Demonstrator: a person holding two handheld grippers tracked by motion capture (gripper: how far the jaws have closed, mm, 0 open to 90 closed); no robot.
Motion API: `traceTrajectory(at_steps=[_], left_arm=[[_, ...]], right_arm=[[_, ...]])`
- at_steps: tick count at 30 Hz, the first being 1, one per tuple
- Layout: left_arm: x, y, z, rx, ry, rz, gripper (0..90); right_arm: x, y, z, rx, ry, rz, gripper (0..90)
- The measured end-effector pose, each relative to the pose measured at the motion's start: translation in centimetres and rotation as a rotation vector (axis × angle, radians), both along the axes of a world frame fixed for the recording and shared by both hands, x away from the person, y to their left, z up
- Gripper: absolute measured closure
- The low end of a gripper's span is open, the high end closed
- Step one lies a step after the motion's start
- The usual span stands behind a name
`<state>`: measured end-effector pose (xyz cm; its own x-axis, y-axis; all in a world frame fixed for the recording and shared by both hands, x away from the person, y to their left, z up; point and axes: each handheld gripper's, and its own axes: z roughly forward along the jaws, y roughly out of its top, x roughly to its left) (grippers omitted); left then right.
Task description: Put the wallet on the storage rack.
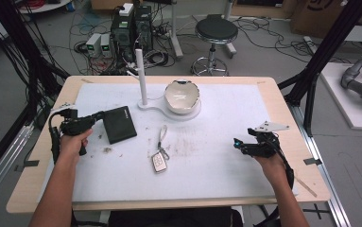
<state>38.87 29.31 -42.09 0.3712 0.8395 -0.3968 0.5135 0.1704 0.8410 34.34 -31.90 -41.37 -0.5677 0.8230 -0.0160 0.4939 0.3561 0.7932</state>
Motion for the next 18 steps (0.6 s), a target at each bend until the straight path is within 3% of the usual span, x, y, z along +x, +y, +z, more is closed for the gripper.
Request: traceTrajectory(at_steps=[3, 5, 6, 7, 8, 11, 16, 17, 18], left_arm=[[0.0, -0.2, -0.3, 0.042, -0.007, 0.021, 85.2], [0.0, -0.4, -0.3, 0.111, -0.02, 0.03, 82.4], [0.0, -0.6, -0.3, 0.15, -0.041, 0.02, 77.6], [-0.1, -0.8, -0.2, 0.173, -0.057, 0.01, 66.1], [-0.2, -1.0, -0.2, 0.173, -0.068, -0.007, 57.6], [-0.7, -1.8, -0.3, 0.214, -0.107, -0.064, 50.3], [-1.7, -3.6, -0.6, 0.288, -0.135, -0.186, 45.1], [-1.7, -3.6, -0.6, 0.288, -0.135, -0.186, 44.6], [-2.1, -4.3, -0.8, 0.31, -0.145, -0.225, 44.4]], right_arm=[[0.0, 0.0, 0.0, 0.001, -0.002, -0.002, 25.1], [0.0, 0.0, 0.0, 0.006, 0.001, -0.005, 25.1], [0.0, -0.1, 0.0, 0.004, 0.002, -0.004, 25.1], [0.0, -0.1, 0.0, 0.002, 0.001, -0.003, 25.1], [0.0, -0.1, 0.0, 0.0, 0.0, 0.0, 25.1], [0.0, -0.1, 0.0, 0.005, 0.004, -0.006, 25.1], [-0.1, 0.0, 0.0, 0.004, 0.004, 0.001, 25.1], [0.0, 0.0, 0.0, 0.004, 0.003, 0.001, 25.1], [0.0, 0.0, 0.0, 0.003, 0.002, 0.0, 25.1]])
